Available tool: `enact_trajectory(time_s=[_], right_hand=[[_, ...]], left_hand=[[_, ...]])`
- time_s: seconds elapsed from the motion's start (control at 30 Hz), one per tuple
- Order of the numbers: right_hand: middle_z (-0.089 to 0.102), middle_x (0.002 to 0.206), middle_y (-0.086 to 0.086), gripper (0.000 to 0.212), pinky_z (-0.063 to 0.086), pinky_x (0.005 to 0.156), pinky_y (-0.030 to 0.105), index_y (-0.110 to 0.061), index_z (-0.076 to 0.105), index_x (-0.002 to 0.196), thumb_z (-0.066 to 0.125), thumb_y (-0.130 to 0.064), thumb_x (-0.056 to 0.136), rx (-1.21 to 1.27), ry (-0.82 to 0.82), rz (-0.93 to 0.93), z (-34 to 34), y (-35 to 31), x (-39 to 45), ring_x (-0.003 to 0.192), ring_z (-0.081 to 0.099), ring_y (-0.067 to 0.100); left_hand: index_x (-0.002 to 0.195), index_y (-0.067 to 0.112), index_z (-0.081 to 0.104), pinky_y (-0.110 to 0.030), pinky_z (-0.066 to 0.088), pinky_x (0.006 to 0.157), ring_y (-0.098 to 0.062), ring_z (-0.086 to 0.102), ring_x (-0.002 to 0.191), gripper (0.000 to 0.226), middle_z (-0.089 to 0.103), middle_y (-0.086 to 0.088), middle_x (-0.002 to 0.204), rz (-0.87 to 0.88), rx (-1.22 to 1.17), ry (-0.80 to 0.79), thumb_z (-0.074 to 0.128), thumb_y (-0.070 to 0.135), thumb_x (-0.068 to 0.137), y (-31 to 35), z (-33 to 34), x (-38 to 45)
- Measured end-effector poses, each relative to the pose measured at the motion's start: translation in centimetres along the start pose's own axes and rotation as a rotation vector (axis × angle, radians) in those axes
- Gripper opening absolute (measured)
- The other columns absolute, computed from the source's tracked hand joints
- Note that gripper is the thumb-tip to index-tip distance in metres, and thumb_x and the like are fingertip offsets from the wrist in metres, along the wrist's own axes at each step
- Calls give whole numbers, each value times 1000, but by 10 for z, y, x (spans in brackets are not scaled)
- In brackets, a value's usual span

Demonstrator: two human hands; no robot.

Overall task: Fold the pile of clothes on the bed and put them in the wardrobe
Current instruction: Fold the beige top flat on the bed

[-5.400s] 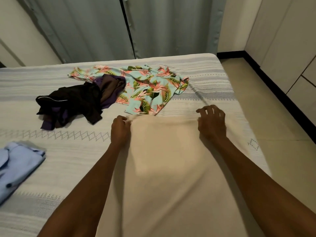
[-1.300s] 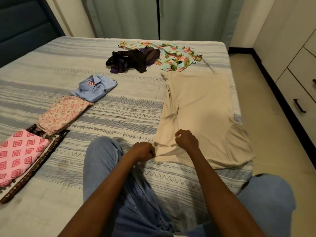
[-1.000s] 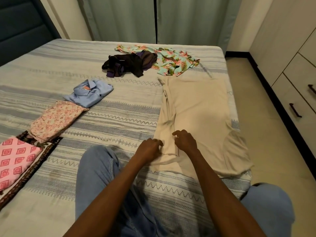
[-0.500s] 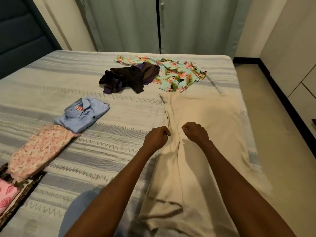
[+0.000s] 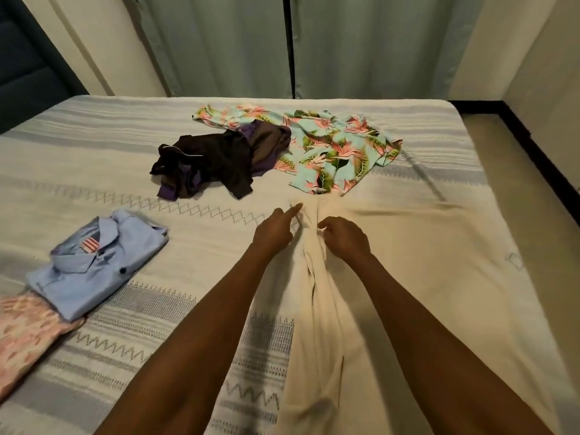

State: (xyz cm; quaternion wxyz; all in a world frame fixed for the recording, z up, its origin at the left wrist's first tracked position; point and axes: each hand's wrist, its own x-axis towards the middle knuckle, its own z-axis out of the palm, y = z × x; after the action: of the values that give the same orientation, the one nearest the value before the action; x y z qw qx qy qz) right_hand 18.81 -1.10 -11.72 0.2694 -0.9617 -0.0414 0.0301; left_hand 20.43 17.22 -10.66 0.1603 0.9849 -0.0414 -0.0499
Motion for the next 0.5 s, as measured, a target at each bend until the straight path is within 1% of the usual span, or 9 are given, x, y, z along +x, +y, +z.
enact_trajectory(time_s=[0.03, 0.07, 0.13, 0.17, 0.23, 0.33, 0.4, 0.43, 0.5], right_hand=[[63, 124, 4, 30, 46, 87, 38, -30, 66, 122, 48, -23, 98, -36, 42, -9, 2, 6, 10, 116, 55, 31], [61, 123, 6, 30, 45, 88, 40, -29, 65, 123, 48, -24, 99, -83, 85, -23, 3, 13, 16, 116, 52, 33], [57, 127, 8, 31, 43, 92, 43, -31, 62, 128, 50, -32, 99, -160, 109, -48, 7, 28, 31, 119, 48, 34], [54, 130, 7, 33, 41, 95, 45, -34, 60, 130, 51, -37, 98, -194, 75, -53, 8, 32, 34, 122, 46, 33], [49, 136, 6, 40, 36, 101, 47, -38, 55, 136, 50, -45, 97, -257, -3, -69, 12, 38, 40, 128, 41, 33], [45, 139, 5, 43, 32, 105, 48, -42, 50, 141, 46, -50, 99, -257, -83, -69, 11, 40, 46, 132, 38, 33], [54, 135, 5, 40, 38, 103, 47, -38, 60, 133, 45, -51, 99, -45, -58, -60, 2, 38, 49, 128, 46, 32], [61, 128, 6, 40, 44, 98, 44, -32, 67, 126, 44, -50, 99, 167, -17, -37, -5, 35, 49, 120, 54, 31], [71, 109, 7, 43, 50, 81, 34, -19, 73, 111, 44, -48, 102, 732, 17, 136, -18, 28, 45, 96, 65, 24]], left_hand=[[153, 43, 26, -39, 52, 83, -30, 60, 106, 62, 54, -11, 127, 39, 65, -20, 50, 20, 100, 1, 2, 13], [151, 43, 30, -39, 50, 85, -31, 59, 109, 57, 55, -10, 128, 61, 105, -36, 49, 26, 101, 2, 3, 21], [140, 38, 51, -40, 50, 89, -31, 60, 113, 44, 60, -6, 129, 80, 131, -29, 54, 27, 98, 2, 6, 38], [131, 34, 60, -41, 51, 89, -30, 61, 112, 37, 64, -4, 126, 85, 127, 5, 55, 24, 96, 1, 6, 43], [121, 28, 67, -39, 53, 85, -30, 65, 105, 29, 69, -3, 119, 94, 80, 135, 55, 24, 95, -1, 7, 50], [117, 23, 69, -40, 56, 80, -28, 67, 97, 26, 72, -2, 114, 163, -18, 395, 52, 26, 98, 0, 5, 50], [117, 20, 69, -40, 57, 78, -28, 67, 97, 25, 71, -3, 115, 269, -62, 475, 54, 22, 96, 9, 3, 54], [119, 20, 69, -40, 56, 79, -27, 67, 98, 27, 70, -3, 117, 331, -117, 465, 56, 18, 95, 14, 2, 56], [135, 21, 59, -32, 55, 85, -21, 68, 101, 44, 69, -1, 122, 427, -298, 341, 55, 7, 94, 29, 1, 59]])
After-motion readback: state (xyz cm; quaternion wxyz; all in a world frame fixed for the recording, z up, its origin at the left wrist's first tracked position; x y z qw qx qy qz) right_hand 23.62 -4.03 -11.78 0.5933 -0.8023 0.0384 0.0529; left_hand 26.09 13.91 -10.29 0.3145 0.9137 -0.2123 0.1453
